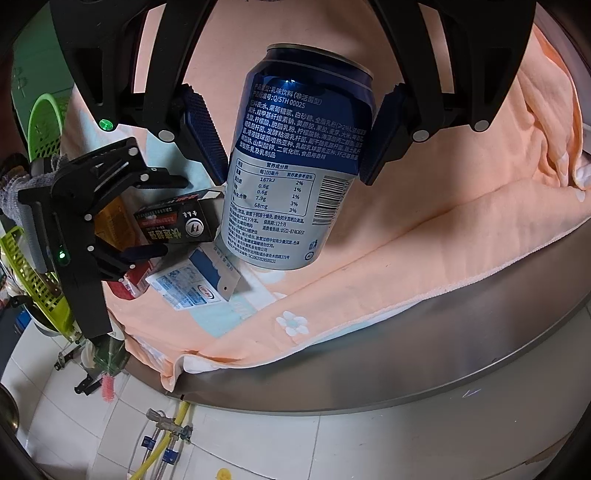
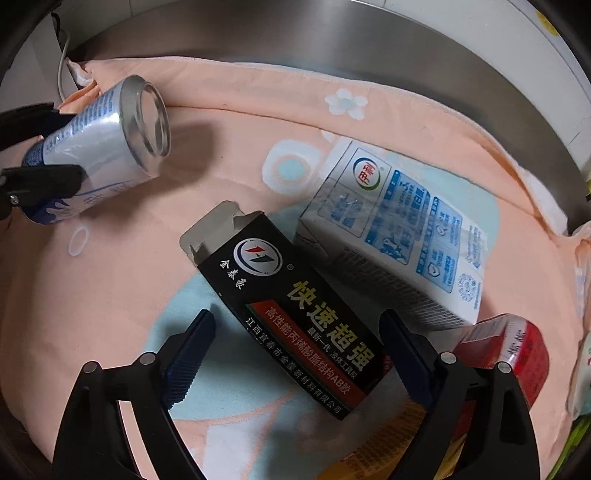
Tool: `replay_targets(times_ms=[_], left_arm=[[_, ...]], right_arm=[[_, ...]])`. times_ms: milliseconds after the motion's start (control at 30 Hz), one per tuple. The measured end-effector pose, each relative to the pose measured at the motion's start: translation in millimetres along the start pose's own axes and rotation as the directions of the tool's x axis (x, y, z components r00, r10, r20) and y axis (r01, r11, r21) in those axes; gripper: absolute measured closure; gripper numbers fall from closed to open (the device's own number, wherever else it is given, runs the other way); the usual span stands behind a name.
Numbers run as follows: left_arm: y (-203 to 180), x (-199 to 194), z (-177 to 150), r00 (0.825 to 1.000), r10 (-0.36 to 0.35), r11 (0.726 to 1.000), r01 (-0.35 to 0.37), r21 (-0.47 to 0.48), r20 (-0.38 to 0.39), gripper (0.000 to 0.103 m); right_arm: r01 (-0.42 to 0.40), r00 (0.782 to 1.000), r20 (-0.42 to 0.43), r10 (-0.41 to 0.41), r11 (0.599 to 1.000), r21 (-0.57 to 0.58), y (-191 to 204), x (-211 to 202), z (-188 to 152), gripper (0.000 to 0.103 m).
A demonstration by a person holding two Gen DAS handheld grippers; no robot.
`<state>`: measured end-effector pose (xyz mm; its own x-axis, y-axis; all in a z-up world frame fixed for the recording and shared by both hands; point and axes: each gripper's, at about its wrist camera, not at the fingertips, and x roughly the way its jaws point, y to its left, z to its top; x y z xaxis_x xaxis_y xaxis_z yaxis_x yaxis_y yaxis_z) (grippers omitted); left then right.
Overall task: Collect trash
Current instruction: 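Grasp the black box with red stripe using the right gripper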
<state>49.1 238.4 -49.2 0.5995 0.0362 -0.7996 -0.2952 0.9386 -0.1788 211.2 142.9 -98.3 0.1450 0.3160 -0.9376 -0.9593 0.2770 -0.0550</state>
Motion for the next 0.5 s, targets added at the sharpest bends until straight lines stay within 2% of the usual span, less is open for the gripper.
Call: replay_targets(times_ms=[267,433,500], left_arm=[[2,0,0,1.000,-0.003,1.000,0.003,-0.004,0.001,0.031],[2,1,-1,1.000,-0.003,1.000,0.003,-0.008,-0.001,0.031],[2,1,-1,1.000,-0.001,1.000,0.001,-0.008,-0.001,0.031]], right_arm=[[-0.115,0.993,-0.035,0.114,0.992,-0.052,16,-11,-9,0.016],[-0.107,0.994,0.016,0.107,0.994,0.016,14,-13,-5,0.017],[-0.098,0.995,0.020,0.098,0.995,0.025,10,-10,2,0.023]])
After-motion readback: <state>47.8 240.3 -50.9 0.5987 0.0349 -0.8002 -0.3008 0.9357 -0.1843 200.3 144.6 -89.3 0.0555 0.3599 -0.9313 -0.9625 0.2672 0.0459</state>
